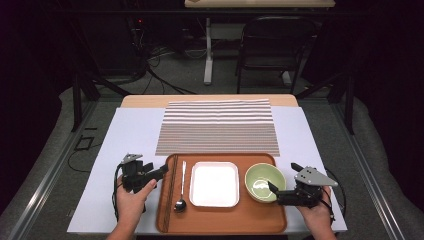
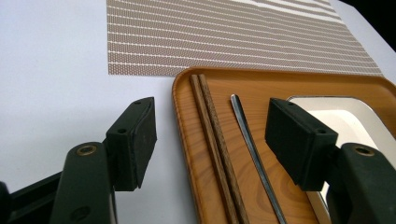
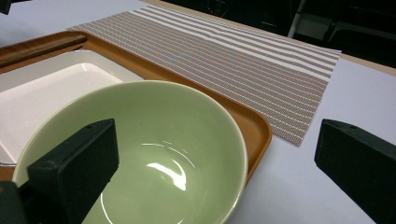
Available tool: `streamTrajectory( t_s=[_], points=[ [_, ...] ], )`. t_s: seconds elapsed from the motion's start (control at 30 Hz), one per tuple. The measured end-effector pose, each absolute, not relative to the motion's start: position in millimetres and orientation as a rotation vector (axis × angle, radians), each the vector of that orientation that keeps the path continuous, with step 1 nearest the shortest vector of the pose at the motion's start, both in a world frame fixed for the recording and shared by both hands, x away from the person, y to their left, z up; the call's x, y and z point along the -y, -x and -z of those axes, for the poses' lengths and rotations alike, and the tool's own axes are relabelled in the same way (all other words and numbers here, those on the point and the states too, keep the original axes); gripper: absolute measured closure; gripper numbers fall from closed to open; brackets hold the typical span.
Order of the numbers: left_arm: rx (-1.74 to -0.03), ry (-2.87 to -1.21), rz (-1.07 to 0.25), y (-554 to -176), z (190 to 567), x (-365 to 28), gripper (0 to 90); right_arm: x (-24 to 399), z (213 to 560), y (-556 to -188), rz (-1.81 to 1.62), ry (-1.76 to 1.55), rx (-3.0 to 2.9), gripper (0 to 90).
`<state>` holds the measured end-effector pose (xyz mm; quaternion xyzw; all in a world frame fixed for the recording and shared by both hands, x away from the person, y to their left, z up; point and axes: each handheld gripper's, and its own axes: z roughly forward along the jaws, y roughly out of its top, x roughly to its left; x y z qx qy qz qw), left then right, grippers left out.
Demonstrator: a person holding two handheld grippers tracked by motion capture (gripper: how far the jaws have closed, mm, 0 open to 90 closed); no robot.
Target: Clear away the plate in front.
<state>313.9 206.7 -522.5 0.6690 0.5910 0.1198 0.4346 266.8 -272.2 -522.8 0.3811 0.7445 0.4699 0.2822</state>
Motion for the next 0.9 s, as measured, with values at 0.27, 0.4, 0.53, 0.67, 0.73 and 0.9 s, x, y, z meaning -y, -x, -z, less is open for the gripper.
streamTrajectory(
  t_s=[0.27, 0.4, 0.53, 0.67, 0.73, 0.9],
  points=[
    [-1.438, -1.658, -0.292, -309, 527, -211, 34.1, 271, 524, -267, -1.257, -1.019, -1.998, 0.0],
    [-1.435, -1.645, -0.293, -307, 526, -214, 34.0, 271, 524, -268, -1.259, -1.018, -2.001, 0.0],
    [-1.441, -1.636, -0.305, -305, 527, -215, 34.0, 271, 524, -268, -1.261, -1.015, -2.003, 0.0],
    [-1.451, -1.636, -0.310, -305, 529, -217, 34.0, 270, 523, -268, -1.264, -1.013, -2.003, 0.0],
    [-1.454, -1.639, -0.310, -305, 530, -218, 34.0, 270, 523, -268, -1.263, -1.013, -2.005, 0.0],
    [-1.463, -1.627, -0.305, -306, 531, -220, 34.0, 269, 523, -268, -1.263, -1.008, -2.007, 0.0]
  ],
)
